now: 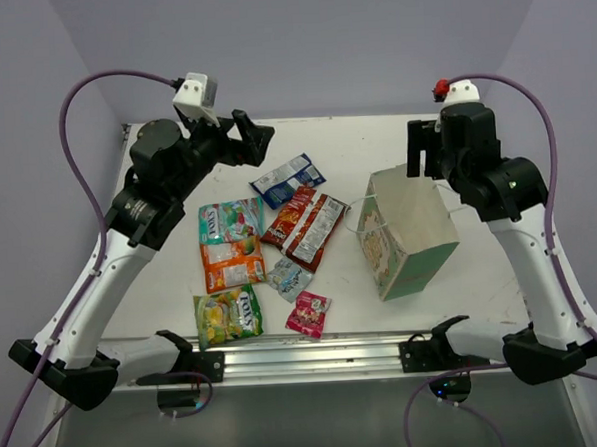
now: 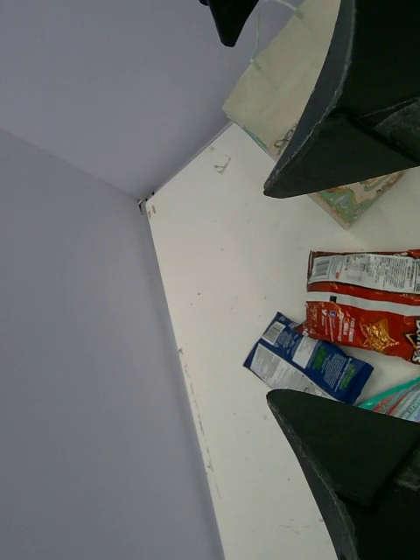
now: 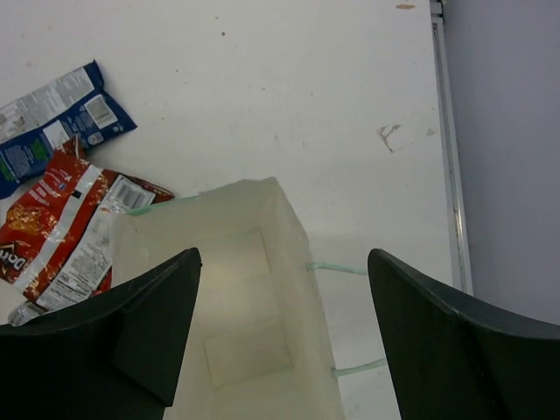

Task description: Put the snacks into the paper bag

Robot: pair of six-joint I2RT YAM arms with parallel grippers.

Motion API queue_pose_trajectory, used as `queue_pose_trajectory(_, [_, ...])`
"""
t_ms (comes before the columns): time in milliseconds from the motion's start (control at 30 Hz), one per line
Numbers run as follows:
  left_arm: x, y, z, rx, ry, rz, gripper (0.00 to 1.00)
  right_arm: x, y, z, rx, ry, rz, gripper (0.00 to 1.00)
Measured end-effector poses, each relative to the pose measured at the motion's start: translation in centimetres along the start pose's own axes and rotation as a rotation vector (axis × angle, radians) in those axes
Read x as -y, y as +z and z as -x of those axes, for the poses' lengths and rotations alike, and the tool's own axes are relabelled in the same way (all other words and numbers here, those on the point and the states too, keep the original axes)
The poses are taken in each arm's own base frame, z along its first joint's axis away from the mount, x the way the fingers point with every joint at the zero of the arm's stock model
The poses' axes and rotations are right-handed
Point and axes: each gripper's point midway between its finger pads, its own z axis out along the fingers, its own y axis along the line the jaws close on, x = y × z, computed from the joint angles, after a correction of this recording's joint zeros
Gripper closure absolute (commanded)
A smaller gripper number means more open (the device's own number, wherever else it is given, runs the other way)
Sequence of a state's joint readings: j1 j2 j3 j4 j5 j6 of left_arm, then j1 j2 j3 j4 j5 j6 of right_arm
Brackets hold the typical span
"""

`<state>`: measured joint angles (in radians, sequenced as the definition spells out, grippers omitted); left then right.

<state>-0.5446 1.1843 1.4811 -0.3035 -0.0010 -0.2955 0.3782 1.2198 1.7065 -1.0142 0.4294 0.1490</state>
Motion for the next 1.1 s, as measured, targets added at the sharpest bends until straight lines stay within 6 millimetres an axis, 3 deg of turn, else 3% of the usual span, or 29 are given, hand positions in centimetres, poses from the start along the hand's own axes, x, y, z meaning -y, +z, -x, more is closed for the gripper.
queue_pose_trajectory(133, [-0.4, 0.6, -1.4, -0.046, -0.004, 0.014, 0.06, 0.0, 1.1, -2.9, -0.063, -0.03, -0.016, 0.16])
queue_pose_trajectory(300, [-0.3, 0.7, -1.7, -0.057, -0.012, 0.011, 0.06, 0.8, 2.2, -8.6, -0.172, -0.094, -0.055, 0.23])
queue_pose_trajectory(467, [-0.3, 0.4, -1.8, -0.056, -0.012, 0.011, 0.05, 1.5, 2.7, -10.7, -0.207, -0.12, -0.088, 0.26])
queue_pose_trajectory(667, [-0.5, -0.1, -1.7, -0.05, -0.012, 0.019, 0.05, 2.4, 3.2, -11.8, -0.215, -0.133, -0.116, 0.7])
queue_pose_trajectory(700, [-0.6, -0.1, -1.9, -0.051, -0.011, 0.024, 0.06, 2.5, 3.3, -12.2, -0.223, -0.136, -0.119, 0.89])
queue_pose_trajectory(767, [-1.3, -0.2, -2.5, -0.057, -0.008, 0.055, 0.07, 2.6, 3.4, -12.8, -0.235, -0.143, -0.122, 1.0])
queue_pose_trajectory(800, [-1.8, -0.2, -3.0, -0.063, -0.006, 0.075, 0.07, 2.6, 3.4, -12.9, -0.237, -0.142, -0.123, 1.0])
queue_pose_trajectory(867, [-3.0, 0.1, -4.7, -0.089, 0.005, 0.124, 0.08, 2.6, 3.4, -12.9, -0.236, -0.138, -0.124, 1.0])
queue_pose_trajectory(967, [-5.1, 1.0, -9.3, -0.175, 0.016, 0.183, 0.11, 2.6, 3.2, -12.7, -0.23, -0.131, -0.119, 1.0])
queue_pose_trajectory(1100, [-8.4, 2.9, -18.6, -0.372, 0.026, 0.244, 0.12, 2.4, 2.6, -11.8, -0.215, -0.101, -0.105, 1.0])
